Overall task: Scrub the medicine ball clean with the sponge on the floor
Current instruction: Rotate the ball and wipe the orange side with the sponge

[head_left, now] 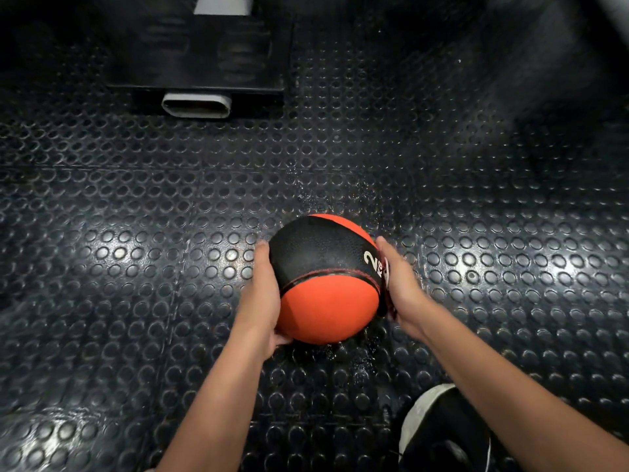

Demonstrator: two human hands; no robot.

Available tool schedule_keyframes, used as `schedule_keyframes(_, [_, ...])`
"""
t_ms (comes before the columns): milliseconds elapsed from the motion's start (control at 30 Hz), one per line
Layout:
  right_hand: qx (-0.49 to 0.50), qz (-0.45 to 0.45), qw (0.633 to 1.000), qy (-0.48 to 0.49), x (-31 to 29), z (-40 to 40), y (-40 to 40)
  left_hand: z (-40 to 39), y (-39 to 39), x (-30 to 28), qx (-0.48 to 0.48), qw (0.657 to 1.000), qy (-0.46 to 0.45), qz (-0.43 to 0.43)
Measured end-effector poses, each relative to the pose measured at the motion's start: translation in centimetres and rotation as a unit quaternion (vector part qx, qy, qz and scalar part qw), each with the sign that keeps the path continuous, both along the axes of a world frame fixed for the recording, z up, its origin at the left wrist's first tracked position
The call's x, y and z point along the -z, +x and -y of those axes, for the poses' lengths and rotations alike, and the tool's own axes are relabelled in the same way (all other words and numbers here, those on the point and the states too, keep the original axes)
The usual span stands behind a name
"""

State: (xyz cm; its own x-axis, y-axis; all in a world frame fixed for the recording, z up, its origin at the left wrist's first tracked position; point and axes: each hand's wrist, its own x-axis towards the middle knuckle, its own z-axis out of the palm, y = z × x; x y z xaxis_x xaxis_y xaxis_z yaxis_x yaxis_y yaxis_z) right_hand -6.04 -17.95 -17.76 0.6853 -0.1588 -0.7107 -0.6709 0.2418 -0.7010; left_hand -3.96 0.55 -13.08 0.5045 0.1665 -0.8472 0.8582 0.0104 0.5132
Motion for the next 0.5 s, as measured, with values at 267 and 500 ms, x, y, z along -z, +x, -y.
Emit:
schedule_keyframes(267, [0.104, 0.033, 0.991, 0.078, -1.0, -1.1, -0.3, -0.2, 0.7, -5.0, 0.075, 0.944, 0.134, 0.293])
schedule_keyframes(500, [0.109, -0.053, 0.993, 0.008, 0.6, 0.0, -0.2, 0.8, -0.5, -2.8, 0.283, 0.816, 0.269, 0.427])
